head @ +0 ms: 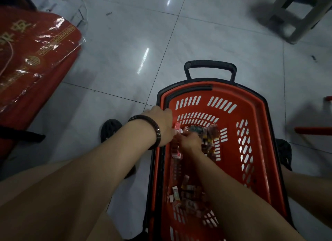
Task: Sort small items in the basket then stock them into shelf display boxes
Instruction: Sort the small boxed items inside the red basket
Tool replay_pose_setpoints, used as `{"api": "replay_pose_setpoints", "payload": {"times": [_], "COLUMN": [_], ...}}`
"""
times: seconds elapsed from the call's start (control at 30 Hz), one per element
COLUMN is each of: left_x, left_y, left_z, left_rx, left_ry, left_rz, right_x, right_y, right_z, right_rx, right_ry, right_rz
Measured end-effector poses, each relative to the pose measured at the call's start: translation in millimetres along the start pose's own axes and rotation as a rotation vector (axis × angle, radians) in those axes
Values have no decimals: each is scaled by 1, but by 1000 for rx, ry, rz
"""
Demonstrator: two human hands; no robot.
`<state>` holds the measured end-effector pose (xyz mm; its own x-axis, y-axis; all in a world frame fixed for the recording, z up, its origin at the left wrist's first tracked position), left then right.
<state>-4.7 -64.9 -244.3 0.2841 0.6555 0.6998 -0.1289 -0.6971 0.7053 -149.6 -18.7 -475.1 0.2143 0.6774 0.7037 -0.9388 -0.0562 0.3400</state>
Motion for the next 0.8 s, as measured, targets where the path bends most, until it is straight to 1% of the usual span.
{"api": "replay_pose_setpoints", "payload": {"times": [0.1,0.13,0.2,0.27,0.33,0.53,0.6,0.7,0.8], "left_x": [5,7,13,19,26,44,46,49,46], "left_y": [-1,-1,-1,-3,-9,-32,-34,-36,-40], "left_z": [2,2,3,3,0,-7,-12,-25,-26], "left_rx": [24,32,44,50,44,-15,-51,-96,-69], "left_ry": [-35,-52,-85,-117,-149,-188,-210,-297,-311], "left_rz": [-17,-31,-56,-84,-95,-102,-137,-171,-129], "right_x": [-1,-1,4,16,31,56,64,75,82], "right_y": [4,7,18,33,41,2,-16,-35,-43], "right_z": [1,0,-3,-8,-22,-108,-126,-144,-149], "right_rx": [-12,-16,4,104,177,602,840,1118,1221], "right_ry": [-21,-10,23,50,66,19,109,245,260], "right_rz": [107,117,84,10,-2,297,379,396,376]}}
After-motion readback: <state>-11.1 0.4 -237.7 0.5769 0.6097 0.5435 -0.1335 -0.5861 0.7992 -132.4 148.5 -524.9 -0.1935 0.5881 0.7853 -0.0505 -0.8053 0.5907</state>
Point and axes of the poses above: each hand's wrist, its own x-axis away from the middle knuckle, its own y-axis out of the back of the hand, z = x × y, the point moved 9 cm from there along -x, towards the middle knuckle, and after that the axes turned 8 degrees about z, right-handed, at the moved point
